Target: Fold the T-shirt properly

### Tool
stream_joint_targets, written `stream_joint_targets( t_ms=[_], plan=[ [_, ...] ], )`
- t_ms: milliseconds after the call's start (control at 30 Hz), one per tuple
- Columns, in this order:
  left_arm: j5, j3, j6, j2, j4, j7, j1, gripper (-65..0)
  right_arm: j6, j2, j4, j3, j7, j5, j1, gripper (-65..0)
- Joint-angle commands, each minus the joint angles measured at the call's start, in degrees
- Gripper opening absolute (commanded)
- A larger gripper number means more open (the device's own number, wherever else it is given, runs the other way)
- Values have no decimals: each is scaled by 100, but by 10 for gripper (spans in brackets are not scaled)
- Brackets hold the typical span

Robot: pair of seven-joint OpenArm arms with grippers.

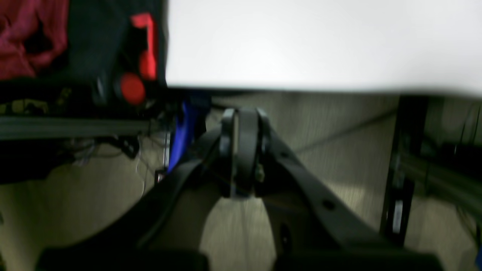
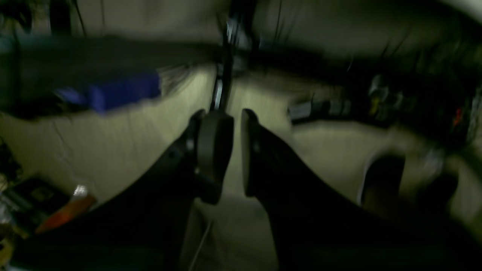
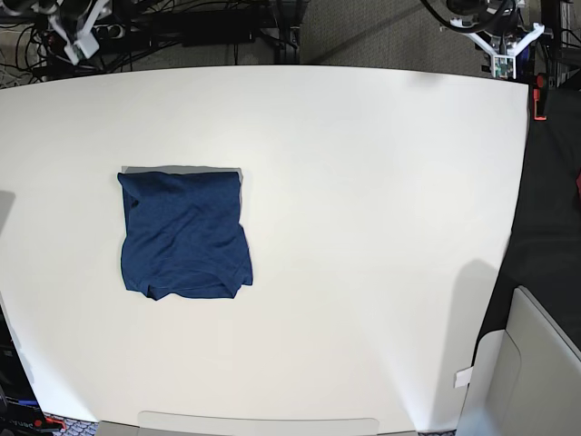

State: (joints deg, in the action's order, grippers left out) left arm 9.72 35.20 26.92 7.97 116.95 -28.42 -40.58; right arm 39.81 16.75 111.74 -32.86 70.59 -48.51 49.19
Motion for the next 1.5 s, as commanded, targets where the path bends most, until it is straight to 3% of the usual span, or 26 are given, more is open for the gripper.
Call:
stream_joint_targets(
  t_ms=[0,200,367,633,800,1000,1133,1233,1467],
  plan=[
    [-26,-87,-41,-27,11,95,-175,-650,19,-62,-111,-41,-30,170,114,-568],
    [-26,-483,-41,-45,-560,95,-685,-650,19,-431,-1324,-32,-48,1726,-9,-568],
    [-26,-773,-41,-45,-2055,104,-676,-650,19,-572,-2607,3,-127,2886,-721,-569],
    [-26,-1168,-41,-318,-4851,421,414,-650,19,-642,-4480,1330,-1797,4565,-1785,-584],
    [-18,-1177,-41,-326,-6275,983,968,-650,-3,-757,-5711,1594,-2492,4636,-2427,-650],
    [-9,-1160,-41,-318,-7295,1660,1451,-650,-786,-748,-6792,2077,-4241,4680,-2866,-649],
    [-18,-1160,-50,-282,-7760,1810,1697,-650,-1304,-765,-7689,2666,-5278,5339,-3244,-649],
    [-18,-1133,-50,-282,-8306,1950,1961,-650,-1823,-915,-8093,2807,-5577,5629,-3499,-649],
    [-18,-1124,-50,-71,-8754,1977,2269,-650,-3572,-1416,-8462,2807,-5885,6209,-3710,-649]
  ],
)
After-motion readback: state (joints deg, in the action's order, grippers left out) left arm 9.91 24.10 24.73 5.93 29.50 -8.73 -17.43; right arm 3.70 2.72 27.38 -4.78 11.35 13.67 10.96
